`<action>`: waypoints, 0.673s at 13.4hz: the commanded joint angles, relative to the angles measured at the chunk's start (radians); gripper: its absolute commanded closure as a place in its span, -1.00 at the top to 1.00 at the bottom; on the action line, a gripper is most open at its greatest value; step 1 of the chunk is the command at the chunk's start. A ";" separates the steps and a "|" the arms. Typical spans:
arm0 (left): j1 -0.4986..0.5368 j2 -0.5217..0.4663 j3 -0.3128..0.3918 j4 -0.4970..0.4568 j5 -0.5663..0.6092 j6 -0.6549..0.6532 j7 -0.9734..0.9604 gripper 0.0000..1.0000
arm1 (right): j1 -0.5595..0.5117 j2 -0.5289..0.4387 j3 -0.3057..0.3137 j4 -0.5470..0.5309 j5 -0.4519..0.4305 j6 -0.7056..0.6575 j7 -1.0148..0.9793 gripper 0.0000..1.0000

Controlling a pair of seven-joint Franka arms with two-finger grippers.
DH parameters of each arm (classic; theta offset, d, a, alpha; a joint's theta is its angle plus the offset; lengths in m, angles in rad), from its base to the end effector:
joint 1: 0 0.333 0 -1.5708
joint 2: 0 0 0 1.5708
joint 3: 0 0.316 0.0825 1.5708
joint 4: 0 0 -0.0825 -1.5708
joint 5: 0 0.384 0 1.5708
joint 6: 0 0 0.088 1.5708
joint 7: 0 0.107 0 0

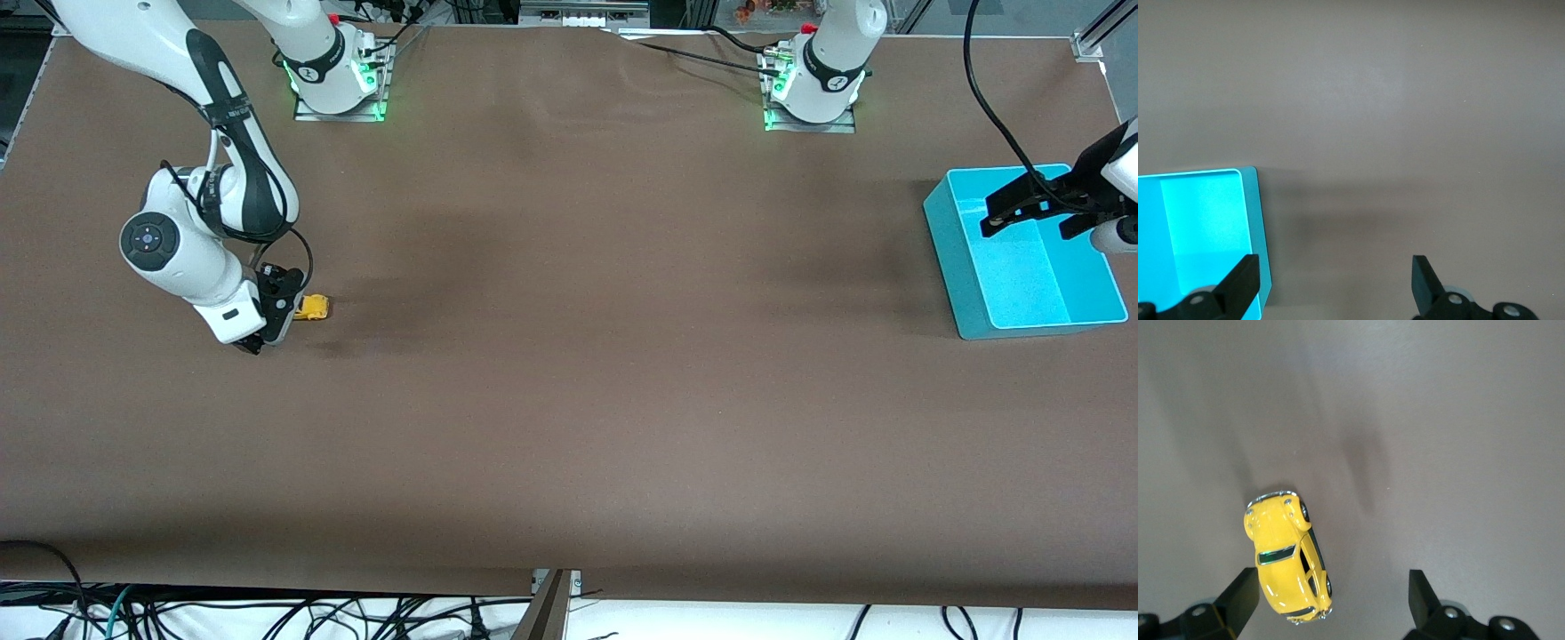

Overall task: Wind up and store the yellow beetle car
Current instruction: 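Lower the right gripper and grasp the yellow car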

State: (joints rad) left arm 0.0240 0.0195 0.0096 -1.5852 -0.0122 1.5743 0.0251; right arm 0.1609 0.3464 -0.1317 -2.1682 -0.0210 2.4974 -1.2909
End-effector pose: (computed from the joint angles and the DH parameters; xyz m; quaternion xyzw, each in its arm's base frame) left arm 0.5597 0.0175 0.6072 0.9999 0.0044 -0.0150 0.0064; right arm 0.5632 0.0165 0.2328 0.7821 0.6224 -0.0227 0.0188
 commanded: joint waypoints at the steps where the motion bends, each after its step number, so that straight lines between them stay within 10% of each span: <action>1: -0.001 0.010 0.001 0.031 -0.003 -0.019 -0.010 1.00 | -0.009 -0.021 0.006 -0.065 -0.002 0.067 -0.067 0.98; 9: -0.001 0.010 0.001 0.031 -0.002 -0.019 -0.010 1.00 | -0.009 -0.018 0.007 -0.130 -0.002 0.162 -0.240 0.97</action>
State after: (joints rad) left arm 0.0240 0.0195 0.0096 -1.5835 -0.0122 1.5743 0.0251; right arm 0.1596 0.3463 -0.1311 -2.2736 -0.0210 2.6422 -1.4908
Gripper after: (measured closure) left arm 0.000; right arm 0.013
